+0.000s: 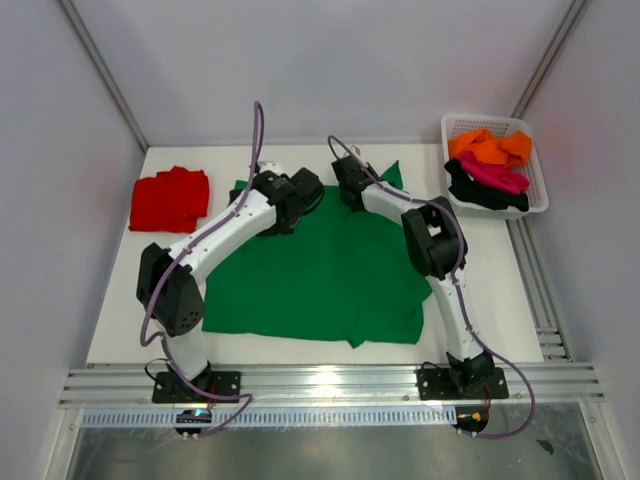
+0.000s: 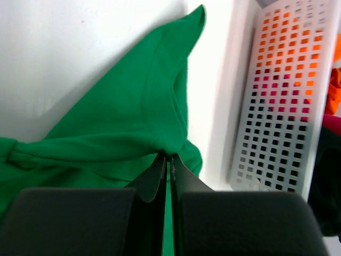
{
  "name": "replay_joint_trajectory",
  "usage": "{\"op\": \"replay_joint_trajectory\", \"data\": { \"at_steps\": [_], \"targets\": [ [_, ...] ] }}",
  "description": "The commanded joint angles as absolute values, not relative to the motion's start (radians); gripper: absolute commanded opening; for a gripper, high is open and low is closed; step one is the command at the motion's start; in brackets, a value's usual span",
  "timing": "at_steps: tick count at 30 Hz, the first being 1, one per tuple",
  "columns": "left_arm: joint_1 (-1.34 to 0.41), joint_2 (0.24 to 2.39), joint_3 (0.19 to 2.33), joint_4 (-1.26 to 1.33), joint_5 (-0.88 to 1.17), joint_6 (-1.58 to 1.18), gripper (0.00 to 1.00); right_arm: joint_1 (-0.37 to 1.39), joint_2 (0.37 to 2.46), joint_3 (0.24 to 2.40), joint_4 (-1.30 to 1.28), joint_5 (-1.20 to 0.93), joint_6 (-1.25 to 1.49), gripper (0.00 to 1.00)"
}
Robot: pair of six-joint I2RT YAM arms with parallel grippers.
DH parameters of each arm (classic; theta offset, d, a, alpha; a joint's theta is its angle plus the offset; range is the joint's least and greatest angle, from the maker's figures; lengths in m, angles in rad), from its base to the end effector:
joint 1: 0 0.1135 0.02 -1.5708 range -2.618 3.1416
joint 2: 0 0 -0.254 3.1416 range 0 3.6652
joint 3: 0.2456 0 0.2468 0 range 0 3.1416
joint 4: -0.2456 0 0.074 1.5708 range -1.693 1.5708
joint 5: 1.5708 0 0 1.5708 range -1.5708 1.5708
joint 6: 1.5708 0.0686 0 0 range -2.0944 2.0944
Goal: Fold and stack the t-shirts
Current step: Flatten out the tshirt
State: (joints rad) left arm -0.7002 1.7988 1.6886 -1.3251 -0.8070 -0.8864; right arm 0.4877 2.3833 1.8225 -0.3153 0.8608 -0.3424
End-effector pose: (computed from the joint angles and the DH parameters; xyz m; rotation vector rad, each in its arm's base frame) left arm 0.2907 -0.1801 0.2739 -0.2933 2.3914 0.6048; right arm 0.4794 0.1954 0.1205 -0.5594 2.1876 -0.9614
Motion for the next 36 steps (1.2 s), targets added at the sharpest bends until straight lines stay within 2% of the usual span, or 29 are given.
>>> {"op": "replay_joint_trajectory", "data": {
  "at_steps": [1, 7, 12, 20, 24, 29, 36],
  "targets": [
    [-0.703, 1.755, 1.681, -1.313, -0.811, -0.911, 0.97, 0.494, 2.246, 1.792, -0.181, 0.934, -0.347, 0.03],
    [-0.703, 1.759, 1.663, -1.299, -0.799, -0.916, 0.97, 0.515, 2.172, 1.747, -0.141, 0.954, -0.327, 0.03],
    [-0.703, 1.773, 1.670, -1.289, -0.798, -0.905, 0.97, 0.551, 2.149, 1.709, -0.072, 0.989, -0.416, 0.03],
    [-0.672, 1.883, 1.793, -1.393, -0.939, -0.939, 0.98, 0.555, 2.152, 1.695, -0.094, 0.986, -0.399, 0.03],
    [-0.554, 2.029, 2.032, -1.549, -0.841, -0.986, 0.99, 0.560, 2.140, 1.663, -0.089, 0.988, -0.397, 0.03],
    [-0.421, 2.092, 2.060, -1.441, -0.707, -0.953, 0.98, 0.561, 2.112, 1.602, -0.095, 0.985, -0.380, 0.03],
    [-0.307, 2.267, 2.239, -1.419, -0.499, -0.977, 0.98, 0.566, 2.079, 1.531, -0.103, 0.985, -0.353, 0.03]
  ]
}}
